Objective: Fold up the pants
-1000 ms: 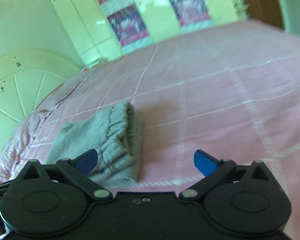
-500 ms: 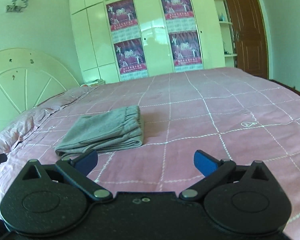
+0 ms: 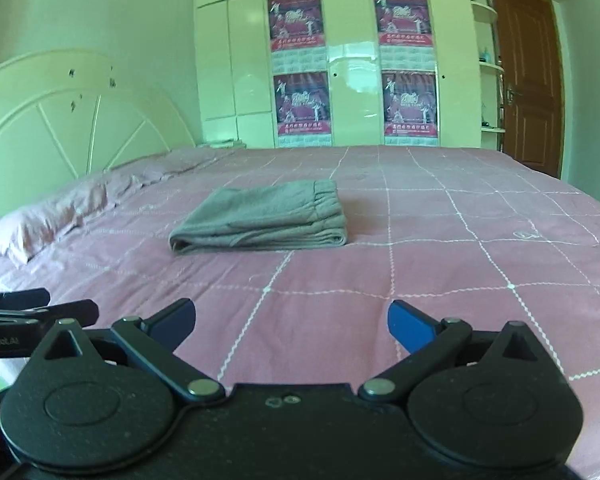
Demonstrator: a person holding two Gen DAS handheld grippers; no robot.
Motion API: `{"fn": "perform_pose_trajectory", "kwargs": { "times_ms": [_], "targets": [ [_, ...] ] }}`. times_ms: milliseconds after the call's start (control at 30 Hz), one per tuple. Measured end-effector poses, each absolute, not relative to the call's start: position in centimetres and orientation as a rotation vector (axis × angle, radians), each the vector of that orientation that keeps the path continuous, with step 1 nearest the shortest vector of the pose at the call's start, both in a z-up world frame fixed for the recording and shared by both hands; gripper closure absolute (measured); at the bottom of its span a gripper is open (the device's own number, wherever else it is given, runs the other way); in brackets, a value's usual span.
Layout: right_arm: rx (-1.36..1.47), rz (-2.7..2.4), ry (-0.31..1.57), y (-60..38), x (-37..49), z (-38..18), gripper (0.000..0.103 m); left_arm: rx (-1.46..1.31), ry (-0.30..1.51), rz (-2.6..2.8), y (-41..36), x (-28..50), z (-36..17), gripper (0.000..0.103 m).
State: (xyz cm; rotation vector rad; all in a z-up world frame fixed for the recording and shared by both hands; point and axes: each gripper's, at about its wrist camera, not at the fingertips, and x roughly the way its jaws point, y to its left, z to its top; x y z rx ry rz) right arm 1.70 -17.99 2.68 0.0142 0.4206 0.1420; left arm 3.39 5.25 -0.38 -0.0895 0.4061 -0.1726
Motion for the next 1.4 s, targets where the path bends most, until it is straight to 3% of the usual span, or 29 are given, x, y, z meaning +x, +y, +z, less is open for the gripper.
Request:
{"fn": "perform_pose_trajectory", "kwargs": {
  "times_ms": [1400],
  "targets": [
    [0.011,0.142,0.454,-18.4,1.3,2.0,0.006,-0.095,0.373,-0.173,5.7,2.0,-0.1,0.0]
  ]
}}
